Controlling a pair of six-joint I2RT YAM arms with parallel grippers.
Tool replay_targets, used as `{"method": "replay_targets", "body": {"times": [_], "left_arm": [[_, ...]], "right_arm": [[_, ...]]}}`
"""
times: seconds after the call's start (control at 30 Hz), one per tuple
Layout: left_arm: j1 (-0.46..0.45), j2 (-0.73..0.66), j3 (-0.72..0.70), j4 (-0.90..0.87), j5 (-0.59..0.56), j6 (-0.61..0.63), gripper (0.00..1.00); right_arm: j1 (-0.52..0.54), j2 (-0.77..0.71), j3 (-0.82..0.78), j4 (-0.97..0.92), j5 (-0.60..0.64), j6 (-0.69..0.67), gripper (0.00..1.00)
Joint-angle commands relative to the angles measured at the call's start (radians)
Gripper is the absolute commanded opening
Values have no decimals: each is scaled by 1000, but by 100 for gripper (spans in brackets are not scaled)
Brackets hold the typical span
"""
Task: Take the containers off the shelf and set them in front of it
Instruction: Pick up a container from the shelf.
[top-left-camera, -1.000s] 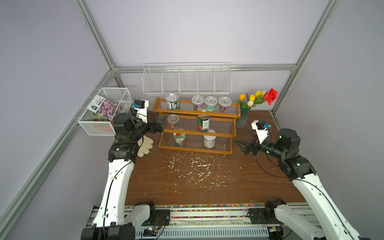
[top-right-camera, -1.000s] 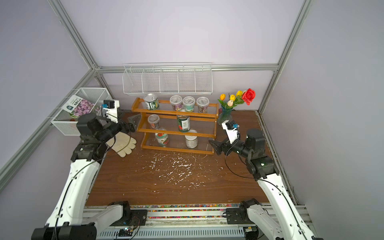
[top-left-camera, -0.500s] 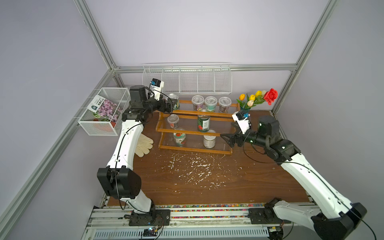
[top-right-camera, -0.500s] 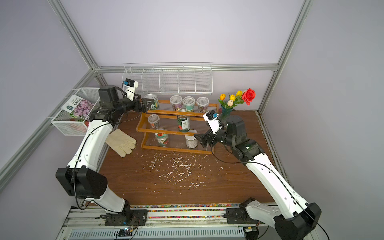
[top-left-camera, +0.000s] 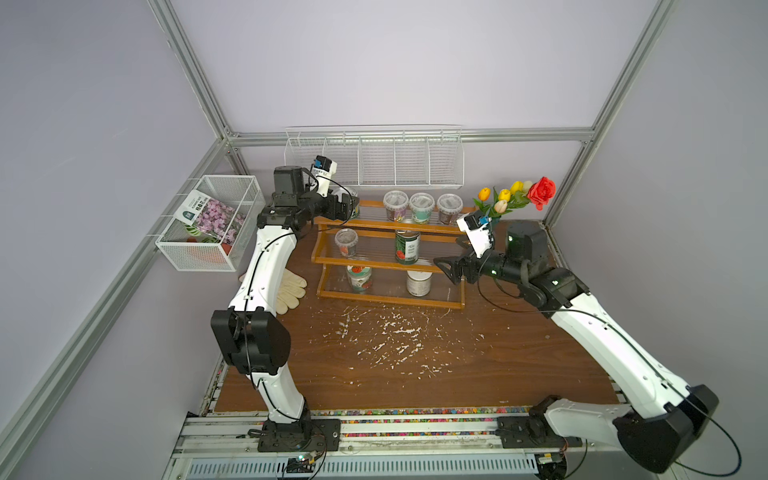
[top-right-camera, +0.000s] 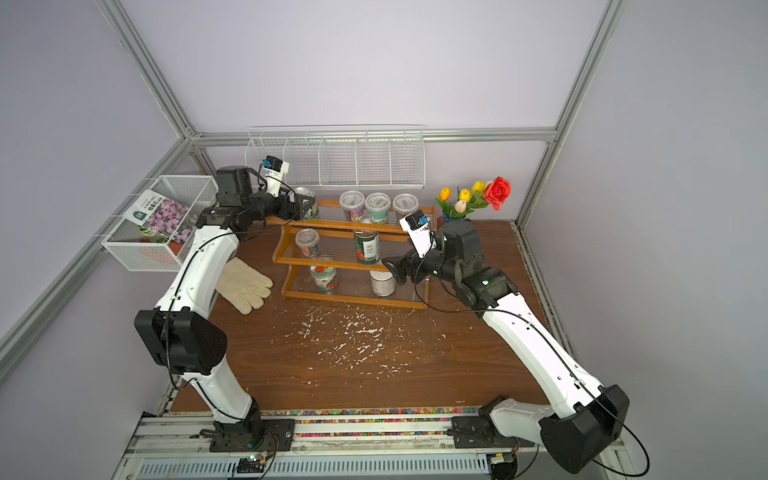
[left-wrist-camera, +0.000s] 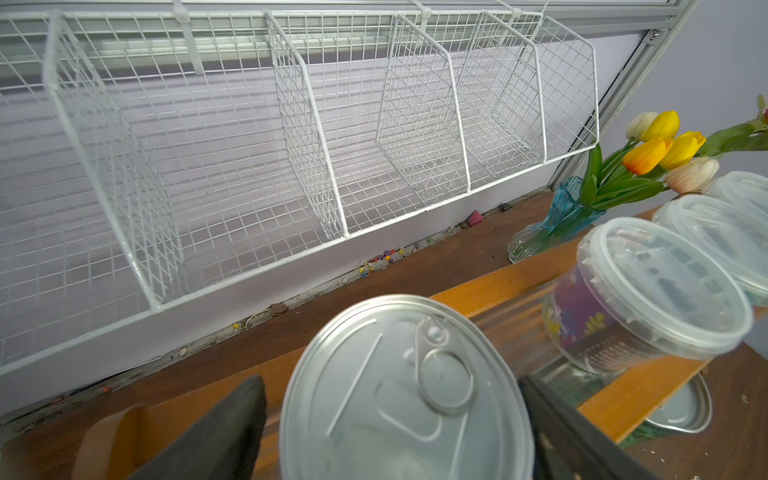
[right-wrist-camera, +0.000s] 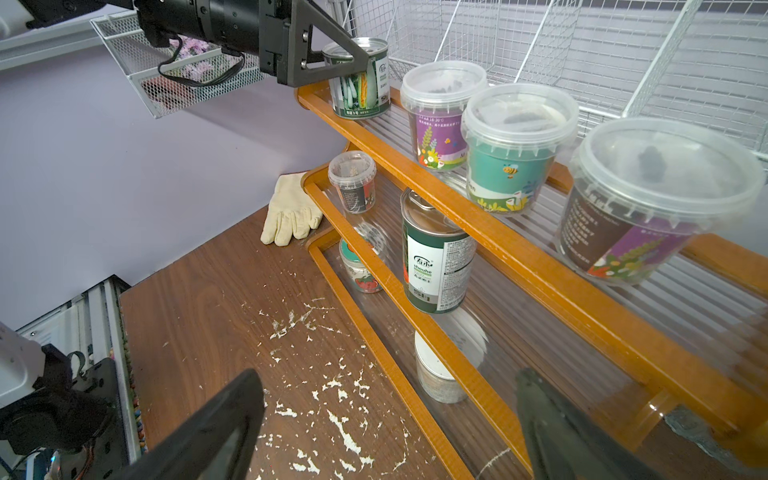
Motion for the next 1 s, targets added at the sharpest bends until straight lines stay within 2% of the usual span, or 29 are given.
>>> {"method": "replay_targets", "body": {"times": [0.0, 0.2, 0.4, 0.63, 0.8, 0.97], "left_arm": [[-10, 33, 47, -14, 34, 7, 93], [-20, 29, 38, 8, 32, 9, 73], [-26, -79, -32, 37, 23, -3, 68], [-82, -299, -163, 2, -28, -2, 68], [-197, -512, -440, 34, -104, -77, 67], [-315, -728, -852, 210, -181, -206, 66]], "right_arm": [[9, 16, 35, 45, -5, 22, 97], [10, 26, 49, 38, -2, 10, 96], [9, 22, 51, 21, 4, -5, 96], [9, 3, 43, 3, -1, -9, 96], [10, -45, -35, -2, -27, -26, 96], [14, -122, -150, 44, -60, -34, 96]]}}
